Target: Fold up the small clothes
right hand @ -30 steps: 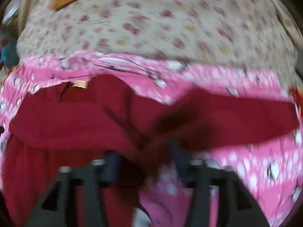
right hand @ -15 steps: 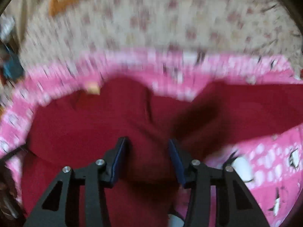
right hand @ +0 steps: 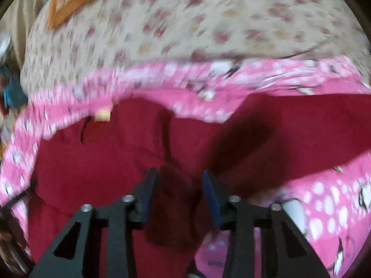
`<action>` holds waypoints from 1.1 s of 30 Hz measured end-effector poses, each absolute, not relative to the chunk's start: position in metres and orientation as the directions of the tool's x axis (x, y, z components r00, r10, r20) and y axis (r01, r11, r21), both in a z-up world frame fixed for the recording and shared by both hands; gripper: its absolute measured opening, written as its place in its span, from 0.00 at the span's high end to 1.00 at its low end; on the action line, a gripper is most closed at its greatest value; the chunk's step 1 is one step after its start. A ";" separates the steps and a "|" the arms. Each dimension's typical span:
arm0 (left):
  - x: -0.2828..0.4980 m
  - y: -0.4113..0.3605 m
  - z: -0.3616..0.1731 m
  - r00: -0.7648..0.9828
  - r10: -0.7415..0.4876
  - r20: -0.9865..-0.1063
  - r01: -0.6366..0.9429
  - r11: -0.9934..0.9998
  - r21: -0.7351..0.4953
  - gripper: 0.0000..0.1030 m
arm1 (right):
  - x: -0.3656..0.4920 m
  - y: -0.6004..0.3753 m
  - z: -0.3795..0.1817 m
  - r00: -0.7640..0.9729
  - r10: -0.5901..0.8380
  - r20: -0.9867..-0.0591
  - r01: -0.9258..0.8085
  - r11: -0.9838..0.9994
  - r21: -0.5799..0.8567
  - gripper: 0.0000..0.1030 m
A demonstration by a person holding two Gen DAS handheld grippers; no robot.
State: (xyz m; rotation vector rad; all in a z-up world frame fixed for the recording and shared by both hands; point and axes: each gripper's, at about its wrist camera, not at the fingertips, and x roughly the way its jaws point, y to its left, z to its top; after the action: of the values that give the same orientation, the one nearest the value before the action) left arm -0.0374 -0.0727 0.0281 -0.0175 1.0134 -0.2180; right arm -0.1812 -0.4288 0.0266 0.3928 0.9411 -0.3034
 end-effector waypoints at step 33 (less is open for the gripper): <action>-0.059 -0.099 0.055 0.610 -0.266 -0.746 0.296 0.950 -0.096 0.42 | -0.213 -0.407 0.046 0.623 -0.111 -0.775 0.393 0.900 0.186 0.44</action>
State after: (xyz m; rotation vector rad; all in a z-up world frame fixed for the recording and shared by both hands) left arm -0.0591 -0.0987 0.0550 0.0386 0.8547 -0.3244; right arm -0.2129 -0.4068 0.0457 0.3570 0.8540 -0.2967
